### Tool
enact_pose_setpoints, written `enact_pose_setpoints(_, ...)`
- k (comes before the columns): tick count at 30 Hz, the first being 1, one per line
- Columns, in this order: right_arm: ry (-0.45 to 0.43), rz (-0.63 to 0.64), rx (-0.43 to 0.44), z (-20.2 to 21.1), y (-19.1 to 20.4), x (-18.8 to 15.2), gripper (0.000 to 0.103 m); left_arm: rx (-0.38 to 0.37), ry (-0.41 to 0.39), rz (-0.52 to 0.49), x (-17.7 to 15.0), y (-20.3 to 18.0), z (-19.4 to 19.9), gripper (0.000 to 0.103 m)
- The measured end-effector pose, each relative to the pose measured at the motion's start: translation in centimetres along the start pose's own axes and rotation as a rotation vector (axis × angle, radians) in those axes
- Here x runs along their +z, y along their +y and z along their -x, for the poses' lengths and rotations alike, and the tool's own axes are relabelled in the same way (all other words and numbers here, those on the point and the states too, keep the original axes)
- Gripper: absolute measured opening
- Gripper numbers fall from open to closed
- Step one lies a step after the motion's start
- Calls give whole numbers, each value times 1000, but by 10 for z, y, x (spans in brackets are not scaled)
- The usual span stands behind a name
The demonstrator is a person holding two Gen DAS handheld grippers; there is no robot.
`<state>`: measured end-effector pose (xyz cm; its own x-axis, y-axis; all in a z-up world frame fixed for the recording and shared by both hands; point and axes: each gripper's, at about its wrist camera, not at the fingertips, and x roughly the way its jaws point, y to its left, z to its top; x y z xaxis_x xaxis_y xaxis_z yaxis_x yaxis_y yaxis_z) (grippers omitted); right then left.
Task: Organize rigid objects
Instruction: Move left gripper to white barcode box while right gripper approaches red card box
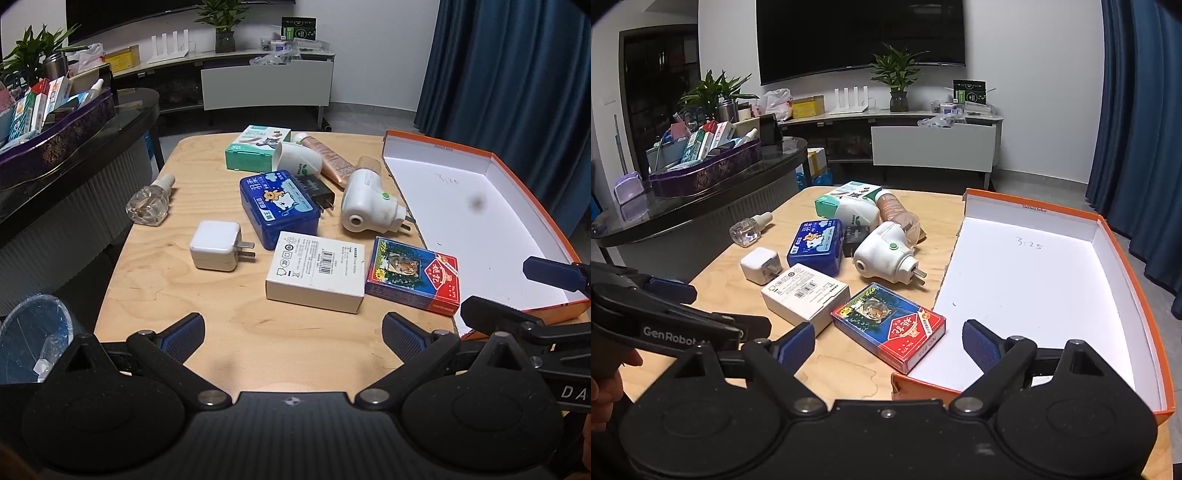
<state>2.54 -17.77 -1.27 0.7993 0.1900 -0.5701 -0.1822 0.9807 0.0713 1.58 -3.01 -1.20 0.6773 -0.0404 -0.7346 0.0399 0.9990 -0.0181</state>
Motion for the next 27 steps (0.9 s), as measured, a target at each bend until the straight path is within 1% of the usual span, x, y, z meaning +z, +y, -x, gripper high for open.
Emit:
enact_pose_setpoints(10,5,3,0,-2,-1,-1,102,2,8,-9,0,-3,-4,103)
enact_pose_setpoints(11,6,4,0,-6,4,0,102,2,8,-11,0,-3,-5,103)
enact_pose_setpoints(27,22,-6,7,-8,-4,-4,102,0,20,-23,-2,-7,-12,103)
